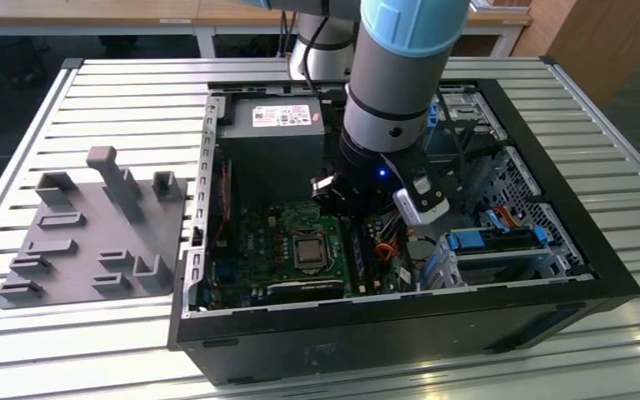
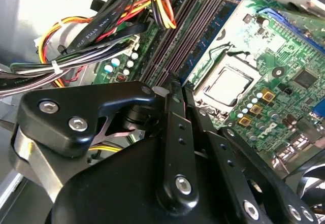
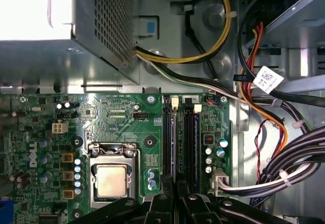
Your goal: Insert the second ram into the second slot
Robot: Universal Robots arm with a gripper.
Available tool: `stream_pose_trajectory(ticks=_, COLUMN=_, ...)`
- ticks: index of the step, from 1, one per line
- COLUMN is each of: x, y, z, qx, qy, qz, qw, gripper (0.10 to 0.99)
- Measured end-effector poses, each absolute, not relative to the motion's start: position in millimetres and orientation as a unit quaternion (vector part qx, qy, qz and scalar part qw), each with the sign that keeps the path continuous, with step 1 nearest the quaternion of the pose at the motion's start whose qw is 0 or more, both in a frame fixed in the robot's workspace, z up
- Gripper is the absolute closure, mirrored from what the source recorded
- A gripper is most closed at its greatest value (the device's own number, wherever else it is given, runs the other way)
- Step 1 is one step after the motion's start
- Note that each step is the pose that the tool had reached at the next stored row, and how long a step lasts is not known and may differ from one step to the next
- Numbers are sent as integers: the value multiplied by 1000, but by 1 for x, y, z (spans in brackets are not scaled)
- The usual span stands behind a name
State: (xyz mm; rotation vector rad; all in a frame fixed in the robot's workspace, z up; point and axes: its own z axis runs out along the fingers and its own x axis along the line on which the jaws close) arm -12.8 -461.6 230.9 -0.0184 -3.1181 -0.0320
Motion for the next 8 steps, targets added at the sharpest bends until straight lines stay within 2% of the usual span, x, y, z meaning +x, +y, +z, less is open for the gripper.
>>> stream_pose_trajectory(ticks=8, x=-13, y=-462, z=227, qx=7, qy=-1000, qz=-11, qw=12, gripper=945)
